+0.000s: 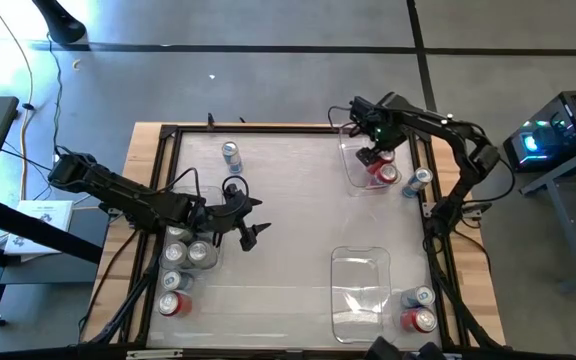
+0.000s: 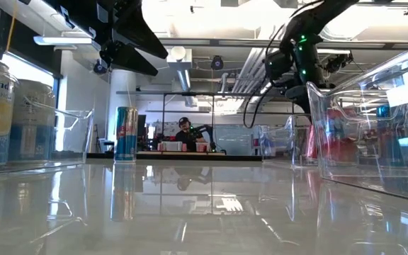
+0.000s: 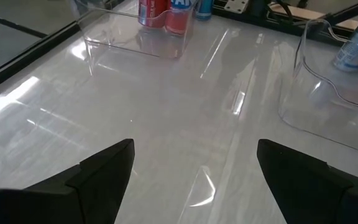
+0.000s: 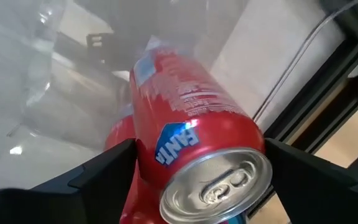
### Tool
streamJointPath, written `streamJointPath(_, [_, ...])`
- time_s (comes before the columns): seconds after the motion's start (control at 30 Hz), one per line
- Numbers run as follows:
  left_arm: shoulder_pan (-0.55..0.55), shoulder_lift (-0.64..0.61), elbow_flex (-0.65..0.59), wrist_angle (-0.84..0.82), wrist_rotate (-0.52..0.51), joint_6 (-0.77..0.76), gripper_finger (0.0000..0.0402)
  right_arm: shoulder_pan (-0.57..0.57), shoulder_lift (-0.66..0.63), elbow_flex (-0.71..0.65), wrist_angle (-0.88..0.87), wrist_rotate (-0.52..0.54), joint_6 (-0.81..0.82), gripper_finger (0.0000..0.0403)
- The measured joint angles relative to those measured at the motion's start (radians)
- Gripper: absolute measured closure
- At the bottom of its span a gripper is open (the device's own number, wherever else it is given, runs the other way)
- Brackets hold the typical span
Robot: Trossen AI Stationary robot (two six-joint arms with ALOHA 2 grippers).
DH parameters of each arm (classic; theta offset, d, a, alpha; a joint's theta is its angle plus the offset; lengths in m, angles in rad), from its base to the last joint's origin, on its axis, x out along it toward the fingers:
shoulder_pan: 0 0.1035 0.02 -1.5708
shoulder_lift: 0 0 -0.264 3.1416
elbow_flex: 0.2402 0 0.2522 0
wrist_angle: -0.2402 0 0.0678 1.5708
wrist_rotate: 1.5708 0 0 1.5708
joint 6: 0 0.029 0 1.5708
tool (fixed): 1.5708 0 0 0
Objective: Sort soda cans
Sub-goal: Put the top right red soda can into the top right transparent bin, then put the right red soda can into the top right transparent bin
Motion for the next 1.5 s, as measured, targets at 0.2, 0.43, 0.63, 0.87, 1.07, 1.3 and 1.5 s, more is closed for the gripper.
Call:
streamJointPath(0.2, [0.000, 0.000, 0.000, 0.000, 0.000, 0.002, 0.0066, -0.021, 0.003, 0.021, -0.015, -0.031, 0.010, 0.0043])
streamJointPath(0.43, [0.000, 0.000, 0.000, 0.000, 0.000, 0.002, 0.0066, -0.021, -0.012, 0.071, -0.023, -0.015, 0.007, 0.0043])
streamJointPath(0.63, [0.000, 0.000, 0.000, 0.000, 0.000, -0.001, 0.0066, 0.027, -0.106, 0.127, -0.071, 0.060, 0.050, 0.0043])
streamJointPath(0.87, [0.000, 0.000, 0.000, 0.003, -0.003, -0.003, 0.0066, 0.275, -0.340, 0.130, -0.156, 0.153, 0.174, 0.0043])
streamJointPath(1.07, [0.001, 0.000, 0.000, 0.025, -0.047, 0.020, 0.0066, 0.732, -0.460, 0.130, -0.156, 0.136, 0.396, 0.0043])
streamJointPath(1.3, [0.001, 0.000, 0.000, 0.032, -0.053, 0.047, 0.0066, 1.231, -0.430, 0.130, -0.123, 0.095, 0.948, 0.0043])
streamJointPath(1.5, [0.001, 0.000, 0.000, 0.031, -0.053, 0.055, 0.0066, 1.506, -0.339, 0.130, 0.070, 0.020, 1.314, 0.0043])
